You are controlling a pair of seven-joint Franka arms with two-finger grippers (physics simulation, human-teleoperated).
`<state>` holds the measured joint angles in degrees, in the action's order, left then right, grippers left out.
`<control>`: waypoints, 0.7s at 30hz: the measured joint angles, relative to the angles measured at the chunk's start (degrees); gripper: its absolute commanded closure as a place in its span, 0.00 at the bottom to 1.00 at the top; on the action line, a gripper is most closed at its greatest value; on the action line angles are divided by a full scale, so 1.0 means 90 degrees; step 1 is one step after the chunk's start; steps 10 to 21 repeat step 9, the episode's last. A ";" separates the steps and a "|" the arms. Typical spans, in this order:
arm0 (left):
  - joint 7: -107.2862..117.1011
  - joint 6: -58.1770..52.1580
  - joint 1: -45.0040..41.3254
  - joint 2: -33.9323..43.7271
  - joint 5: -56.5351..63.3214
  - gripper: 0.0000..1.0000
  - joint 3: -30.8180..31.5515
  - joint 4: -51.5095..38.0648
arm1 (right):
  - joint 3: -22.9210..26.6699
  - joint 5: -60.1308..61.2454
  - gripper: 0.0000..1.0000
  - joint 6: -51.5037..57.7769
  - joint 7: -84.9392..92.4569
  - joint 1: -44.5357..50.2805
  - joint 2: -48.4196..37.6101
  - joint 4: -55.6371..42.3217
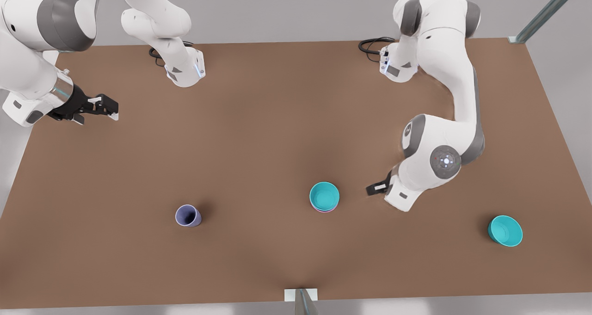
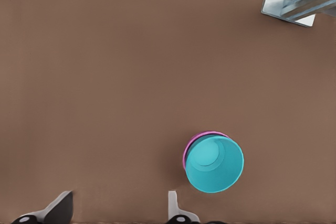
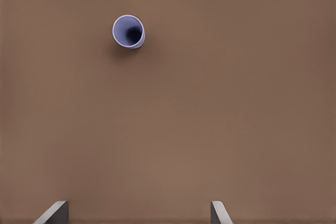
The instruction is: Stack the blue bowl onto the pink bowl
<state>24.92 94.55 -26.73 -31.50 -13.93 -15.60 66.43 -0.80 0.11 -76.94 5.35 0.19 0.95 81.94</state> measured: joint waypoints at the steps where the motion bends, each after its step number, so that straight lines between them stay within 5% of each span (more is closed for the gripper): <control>1: -0.0183 -0.0355 0.0086 0.0351 0.0336 0.00 -0.0015 -0.0003 | 0.0000 0.0001 0.00 0.0002 0.0001 0.0000 -0.0001 0.0000; 7: -0.1106 -0.1615 0.1559 0.2203 0.1297 0.00 0.1471 0.0541 | 0.0000 0.0005 0.00 0.0006 0.0004 -0.0005 -0.0002 0.0000; 21: -0.1352 -0.1822 0.1630 0.2278 0.1398 0.00 0.1563 0.0563 | 0.0000 0.0019 0.00 0.0007 0.0005 -0.0008 -0.0002 0.0000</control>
